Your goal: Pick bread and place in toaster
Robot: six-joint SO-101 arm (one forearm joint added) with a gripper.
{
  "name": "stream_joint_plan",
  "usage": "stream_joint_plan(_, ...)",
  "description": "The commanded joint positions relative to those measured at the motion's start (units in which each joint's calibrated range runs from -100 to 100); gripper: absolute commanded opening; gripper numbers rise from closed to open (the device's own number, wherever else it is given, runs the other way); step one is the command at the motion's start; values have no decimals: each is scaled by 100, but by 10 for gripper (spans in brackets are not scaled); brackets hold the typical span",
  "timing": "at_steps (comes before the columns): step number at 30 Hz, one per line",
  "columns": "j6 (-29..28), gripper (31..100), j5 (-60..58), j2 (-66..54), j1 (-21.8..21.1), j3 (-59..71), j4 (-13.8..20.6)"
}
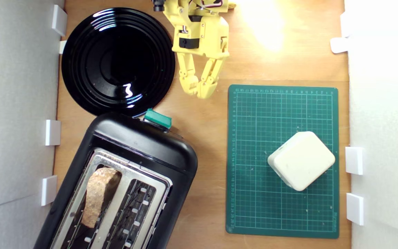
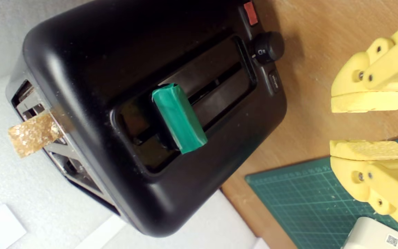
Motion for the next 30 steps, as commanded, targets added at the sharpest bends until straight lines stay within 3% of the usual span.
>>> stream_joint_plan(1,15,602,13,-85,3,161,-13)
stream_joint_plan(15,15,601,73,-94,3,715,-31)
stream_joint_plan(30,-43,592,832,-94,19,733,-475)
